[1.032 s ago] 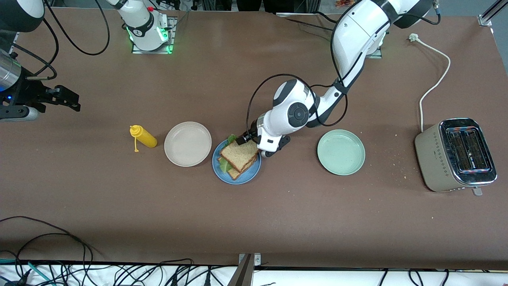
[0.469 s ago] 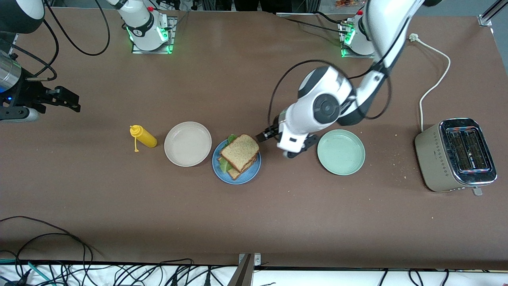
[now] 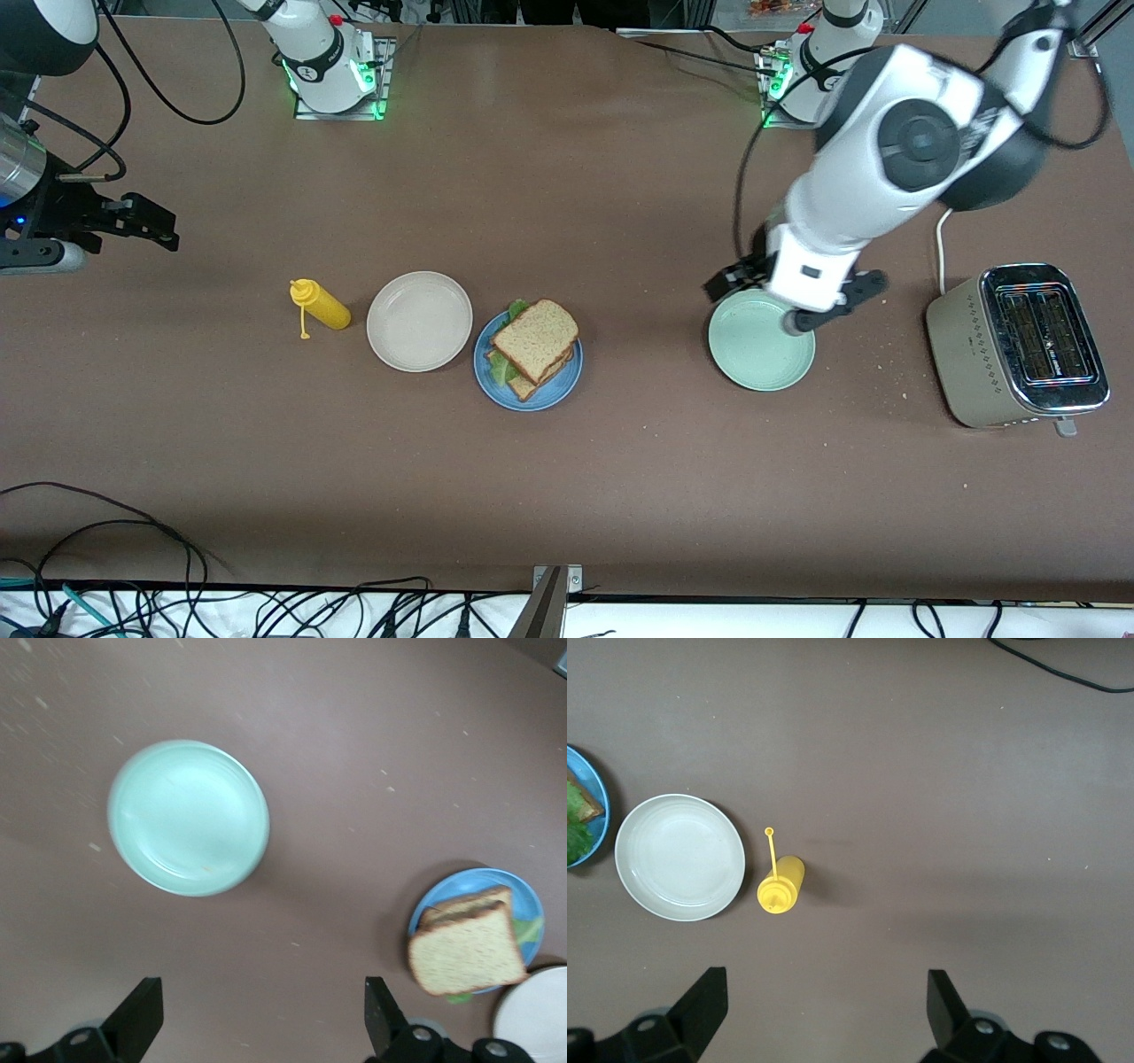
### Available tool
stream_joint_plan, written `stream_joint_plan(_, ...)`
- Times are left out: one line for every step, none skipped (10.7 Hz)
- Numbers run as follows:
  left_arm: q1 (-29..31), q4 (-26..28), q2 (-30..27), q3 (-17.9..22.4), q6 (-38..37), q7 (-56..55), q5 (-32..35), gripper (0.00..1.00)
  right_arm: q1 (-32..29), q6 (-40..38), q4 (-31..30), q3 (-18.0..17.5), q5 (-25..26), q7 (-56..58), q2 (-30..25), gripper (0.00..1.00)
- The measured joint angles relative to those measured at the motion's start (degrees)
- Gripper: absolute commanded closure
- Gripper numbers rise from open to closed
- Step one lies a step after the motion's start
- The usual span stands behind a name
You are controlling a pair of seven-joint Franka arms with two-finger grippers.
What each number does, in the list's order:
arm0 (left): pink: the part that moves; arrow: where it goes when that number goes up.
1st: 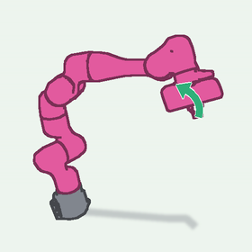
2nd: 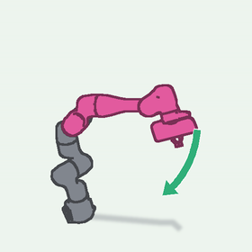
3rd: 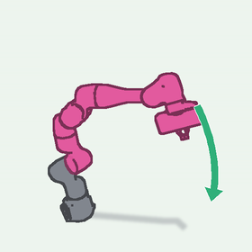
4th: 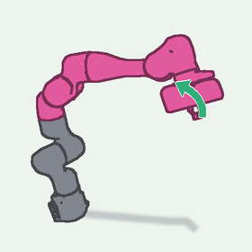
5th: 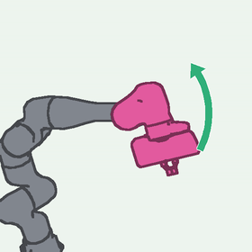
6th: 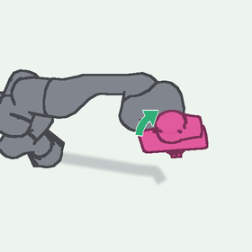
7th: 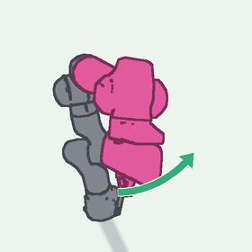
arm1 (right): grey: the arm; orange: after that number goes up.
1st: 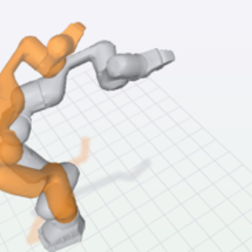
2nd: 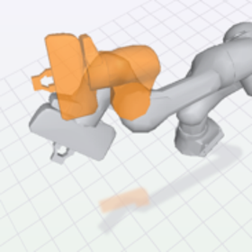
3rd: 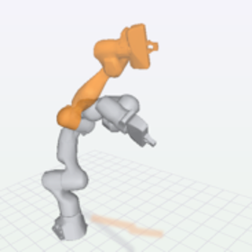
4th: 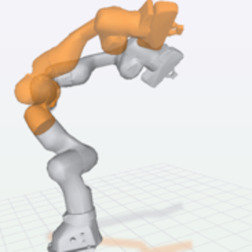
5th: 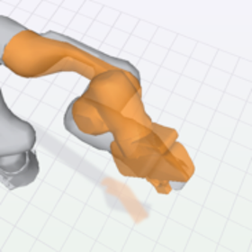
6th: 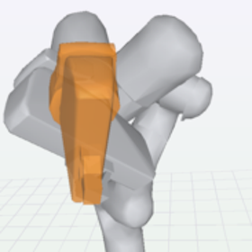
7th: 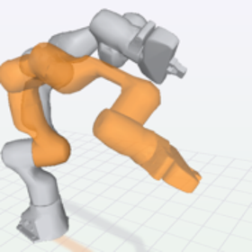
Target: Make sandwich in blue plate with both arms
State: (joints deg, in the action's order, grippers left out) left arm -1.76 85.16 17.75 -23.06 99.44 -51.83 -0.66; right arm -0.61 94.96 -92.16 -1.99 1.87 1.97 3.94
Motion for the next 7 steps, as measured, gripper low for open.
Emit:
stream_joint_plan(3.05,0.09,-1.49,0.11,-1.87,5.73,0.17,0.0,0.0,0.0,0.02,0.01,0.0,0.0,0.01,0.0)
stream_joint_plan(6.18,0.19,-2.39,0.24,-2.68,10.98,0.2,0.0,0.01,0.0,0.03,0.01,0.0,0.0,0.01,0.0)
stream_joint_plan(9.22,0.16,-2.95,0.37,-2.77,14.9,0.21,0.0,0.01,0.0,0.03,0.01,0.0,0.0,0.01,0.0)
stream_joint_plan(11.93,-0.08,-3.22,0.4,-3.02,18.11,0.21,0.0,0.01,0.0,0.03,0.0,0.0,0.0,0.01,0.0)
stream_joint_plan(14.34,-0.5,-3.37,0.44,-3.62,22.0,0.21,0.0,0.02,0.0,0.04,-0.01,0.0,0.0,0.01,0.0)
stream_joint_plan(16.45,-0.93,-3.47,0.44,-4.11,25.7,0.21,0.0,0.02,0.0,0.05,-0.01,0.0,0.0,0.01,0.0)
stream_joint_plan(18.27,-1.11,-3.58,0.44,-4.51,29.19,0.21,0.0,0.02,0.0,0.05,-0.01,0.0,0.0,0.01,0.0)
